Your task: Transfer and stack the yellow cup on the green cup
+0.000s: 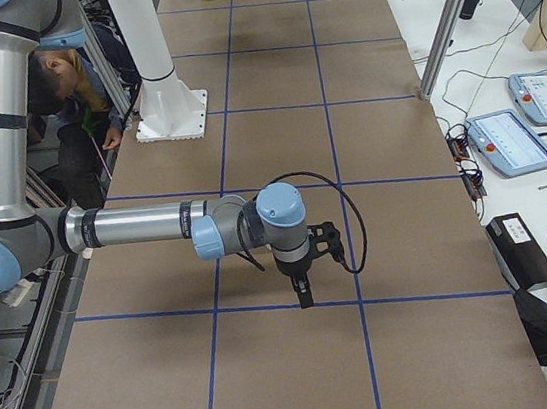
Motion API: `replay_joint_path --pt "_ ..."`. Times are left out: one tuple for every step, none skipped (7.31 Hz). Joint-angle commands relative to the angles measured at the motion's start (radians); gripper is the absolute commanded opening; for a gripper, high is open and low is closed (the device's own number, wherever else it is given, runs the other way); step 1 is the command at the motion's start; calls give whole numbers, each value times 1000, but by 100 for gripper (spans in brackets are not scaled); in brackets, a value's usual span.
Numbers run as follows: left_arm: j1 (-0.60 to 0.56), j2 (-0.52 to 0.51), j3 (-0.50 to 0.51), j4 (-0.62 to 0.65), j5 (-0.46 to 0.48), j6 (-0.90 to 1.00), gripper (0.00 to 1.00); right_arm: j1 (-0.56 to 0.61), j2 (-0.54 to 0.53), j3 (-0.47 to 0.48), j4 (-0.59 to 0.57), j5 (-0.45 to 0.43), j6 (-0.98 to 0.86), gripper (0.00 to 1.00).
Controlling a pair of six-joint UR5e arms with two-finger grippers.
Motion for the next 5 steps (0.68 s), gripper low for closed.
replay_joint_path --pt "31 -1 114 68 -149 -164 99 0 -4 -3 37 3 6 100" --pt "41 -1 176 69 -201 -253 99 0 -4 0 38 3 6 100" --pt "41 2 234 70 -271 -267 99 0 -4 2 38 7 6 100" --pt "41 7 309 72 -342 -283 99 0 -4 6 38 15 4 100" --pt "42 10 361 73 -399 -318 99 0 -4 8 38 29 4 100"
